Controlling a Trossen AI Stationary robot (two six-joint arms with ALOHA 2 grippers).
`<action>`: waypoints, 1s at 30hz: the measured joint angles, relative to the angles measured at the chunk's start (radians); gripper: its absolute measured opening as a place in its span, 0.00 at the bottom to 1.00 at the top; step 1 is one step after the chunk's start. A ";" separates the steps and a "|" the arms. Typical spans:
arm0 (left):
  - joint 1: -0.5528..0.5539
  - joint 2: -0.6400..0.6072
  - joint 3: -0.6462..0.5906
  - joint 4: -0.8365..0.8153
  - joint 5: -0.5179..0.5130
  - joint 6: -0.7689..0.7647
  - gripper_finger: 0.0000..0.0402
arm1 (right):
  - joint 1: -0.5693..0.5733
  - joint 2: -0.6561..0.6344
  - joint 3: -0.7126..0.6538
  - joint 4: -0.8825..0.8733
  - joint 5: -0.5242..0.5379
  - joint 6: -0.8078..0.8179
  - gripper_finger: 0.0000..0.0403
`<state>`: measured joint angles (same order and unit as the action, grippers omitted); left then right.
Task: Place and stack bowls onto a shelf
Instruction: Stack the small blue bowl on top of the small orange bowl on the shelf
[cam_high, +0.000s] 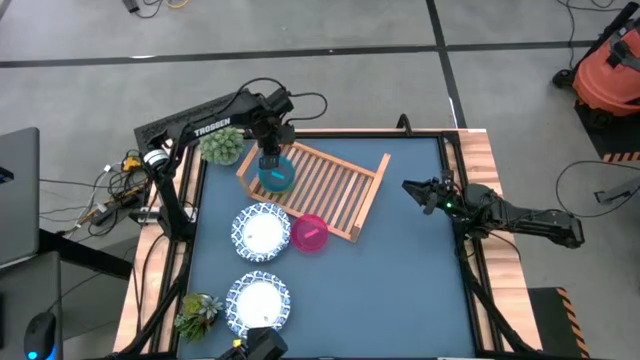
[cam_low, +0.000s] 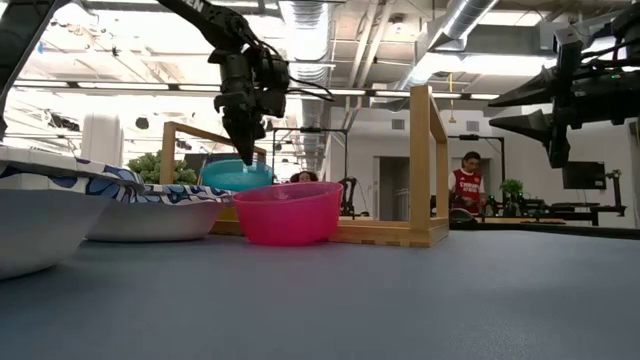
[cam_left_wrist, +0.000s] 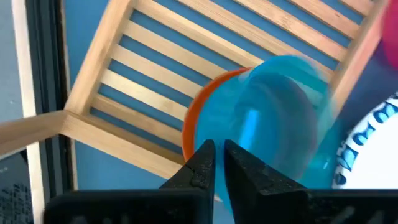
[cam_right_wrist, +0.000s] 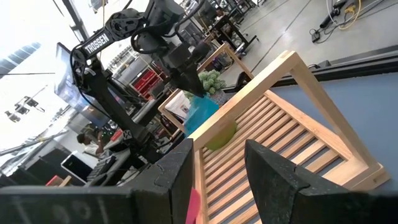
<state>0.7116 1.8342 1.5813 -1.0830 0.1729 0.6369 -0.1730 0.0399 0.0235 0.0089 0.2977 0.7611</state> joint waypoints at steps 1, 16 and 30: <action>0.000 0.000 -0.006 0.010 0.001 -0.001 0.07 | 0.000 0.000 0.000 0.000 0.000 0.002 0.42; -0.007 0.000 0.018 0.016 -0.048 -0.063 0.37 | 0.000 0.000 0.000 0.000 0.000 0.002 0.42; -0.012 0.001 -0.004 0.039 -0.021 -0.074 0.02 | 0.000 0.000 0.000 0.000 0.000 0.001 0.42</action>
<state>0.6995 1.8355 1.5777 -1.0441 0.1514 0.5632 -0.1726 0.0399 0.0235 0.0086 0.2974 0.7624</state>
